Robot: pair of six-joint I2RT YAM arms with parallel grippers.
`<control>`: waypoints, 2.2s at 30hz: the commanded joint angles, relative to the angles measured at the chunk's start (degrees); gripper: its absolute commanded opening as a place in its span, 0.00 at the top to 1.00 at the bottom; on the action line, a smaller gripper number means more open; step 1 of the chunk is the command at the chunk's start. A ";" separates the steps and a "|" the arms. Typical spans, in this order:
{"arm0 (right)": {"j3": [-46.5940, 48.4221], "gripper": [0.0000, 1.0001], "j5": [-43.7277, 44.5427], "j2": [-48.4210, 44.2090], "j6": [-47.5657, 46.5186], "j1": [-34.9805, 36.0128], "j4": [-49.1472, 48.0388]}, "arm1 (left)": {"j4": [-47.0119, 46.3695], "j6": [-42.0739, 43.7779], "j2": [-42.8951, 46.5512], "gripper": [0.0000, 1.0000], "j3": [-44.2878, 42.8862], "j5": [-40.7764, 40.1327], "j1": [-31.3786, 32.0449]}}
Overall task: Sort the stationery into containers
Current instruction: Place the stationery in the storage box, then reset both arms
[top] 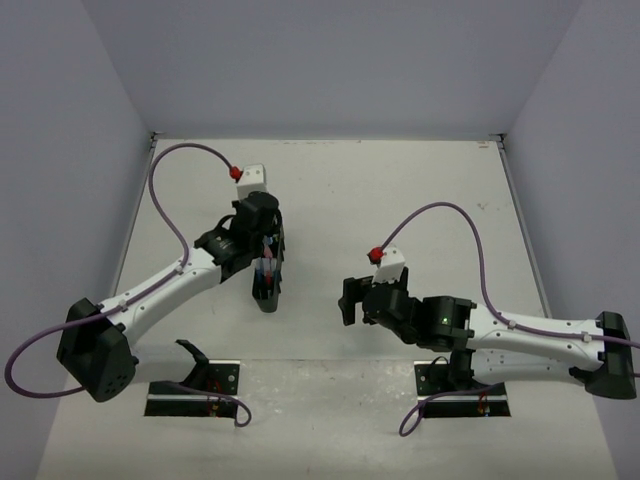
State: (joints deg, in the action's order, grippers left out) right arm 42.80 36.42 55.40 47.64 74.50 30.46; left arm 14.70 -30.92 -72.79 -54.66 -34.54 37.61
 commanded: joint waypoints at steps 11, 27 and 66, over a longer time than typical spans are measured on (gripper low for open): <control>0.51 0.01 0.78 2.02 1.06 -0.41 -0.10 | -7.70 -2.64 3.28 1.00 8.98 0.15 -0.25; 1.24 0.01 -0.57 3.61 -0.66 -0.50 -1.01 | -9.25 -3.71 4.59 1.00 11.73 2.38 -0.25; 8.40 0.01 11.53 -26.58 -13.89 -8.51 17.08 | 23.32 -2.86 17.50 0.00 -4.93 -5.29 -3.77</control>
State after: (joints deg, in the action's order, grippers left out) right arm 47.51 39.83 32.48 37.23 66.19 40.25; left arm 29.13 -33.39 -57.27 -57.13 -36.30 34.63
